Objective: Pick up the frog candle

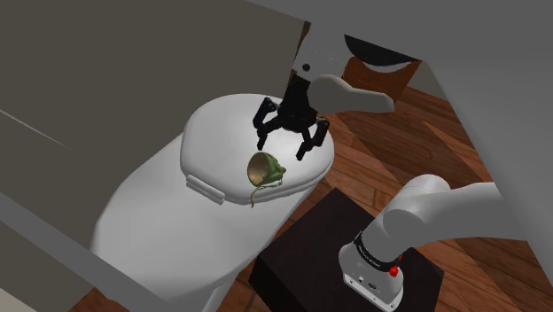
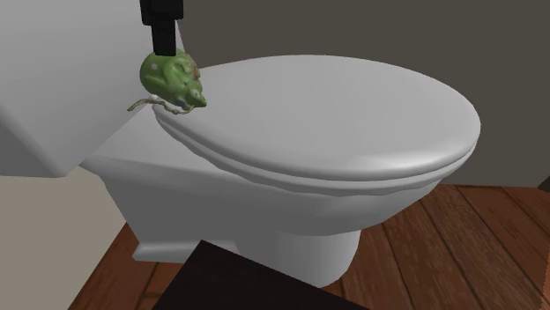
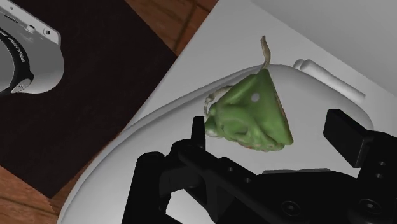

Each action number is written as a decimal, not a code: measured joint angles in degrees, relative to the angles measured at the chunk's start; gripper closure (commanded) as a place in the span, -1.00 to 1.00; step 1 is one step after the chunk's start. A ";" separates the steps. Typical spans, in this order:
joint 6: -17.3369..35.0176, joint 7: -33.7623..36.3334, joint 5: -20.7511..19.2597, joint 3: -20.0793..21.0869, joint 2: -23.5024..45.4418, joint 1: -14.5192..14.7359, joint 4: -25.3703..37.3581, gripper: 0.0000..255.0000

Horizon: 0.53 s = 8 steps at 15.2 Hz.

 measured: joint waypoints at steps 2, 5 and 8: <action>1.35 0.34 0.55 0.64 0.32 -0.12 -0.79 -1.00; 3.33 0.04 1.32 1.40 0.14 0.09 -2.89 -1.00; 5.06 -0.60 1.77 1.88 0.34 0.13 -4.53 1.00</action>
